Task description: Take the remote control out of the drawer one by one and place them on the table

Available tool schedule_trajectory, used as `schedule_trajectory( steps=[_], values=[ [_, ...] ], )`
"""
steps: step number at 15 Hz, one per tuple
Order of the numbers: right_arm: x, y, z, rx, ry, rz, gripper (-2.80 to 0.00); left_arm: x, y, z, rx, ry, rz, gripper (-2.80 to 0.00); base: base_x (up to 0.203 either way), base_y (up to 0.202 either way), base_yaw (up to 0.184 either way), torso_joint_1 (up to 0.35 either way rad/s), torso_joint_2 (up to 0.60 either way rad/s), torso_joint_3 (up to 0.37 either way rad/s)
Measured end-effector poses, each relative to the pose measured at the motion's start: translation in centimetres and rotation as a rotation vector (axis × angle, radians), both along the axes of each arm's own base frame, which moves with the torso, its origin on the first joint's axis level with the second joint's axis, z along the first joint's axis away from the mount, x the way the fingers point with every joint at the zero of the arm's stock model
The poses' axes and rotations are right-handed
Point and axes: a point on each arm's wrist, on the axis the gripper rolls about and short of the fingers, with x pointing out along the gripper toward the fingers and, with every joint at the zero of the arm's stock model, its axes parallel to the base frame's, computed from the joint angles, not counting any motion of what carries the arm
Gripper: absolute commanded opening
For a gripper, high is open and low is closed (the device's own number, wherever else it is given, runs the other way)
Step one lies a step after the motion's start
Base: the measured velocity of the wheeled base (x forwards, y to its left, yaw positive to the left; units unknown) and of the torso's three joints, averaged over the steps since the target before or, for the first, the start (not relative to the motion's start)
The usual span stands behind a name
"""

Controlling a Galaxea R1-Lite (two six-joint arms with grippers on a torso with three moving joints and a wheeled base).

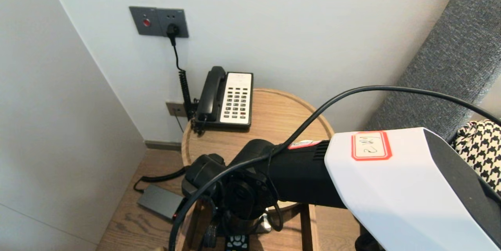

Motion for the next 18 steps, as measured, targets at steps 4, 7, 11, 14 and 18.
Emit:
schedule_trajectory(
  steps=[4,7,11,14,18],
  values=[
    [0.1,0.3,-0.3,-0.002,-0.01,0.013,-2.8,0.0,0.0,0.0,0.0,0.0,0.001,-2.8,0.0,0.0,0.0,0.0,0.0,0.0],
    [0.1,0.3,-0.5,-0.033,-0.024,0.079,-2.8,0.0,0.0,0.0,0.0,0.0,0.0,-2.8,0.0,0.0,0.0,0.0,0.0,0.0],
    [-0.2,0.4,-0.2,-0.068,-0.051,0.206,-2.8,0.0,0.0,0.0,0.0,0.0,0.0,-2.8,0.0,0.0,0.0,0.0,0.0,0.0],
    [-0.6,0.5,0.4,-0.09,-0.09,0.267,-2.8,0.0,0.0,0.0,0.0,0.0,0.001,-2.8,0.0,0.0,0.0,0.0,0.0,0.0],
    [-1.6,0.7,1.0,-0.133,-0.151,0.332,-2.8,0.0,0.0,0.0,0.0,0.0,0.0,-2.8,0.0,0.0,0.0,0.0,0.0,0.0]
  ],
)
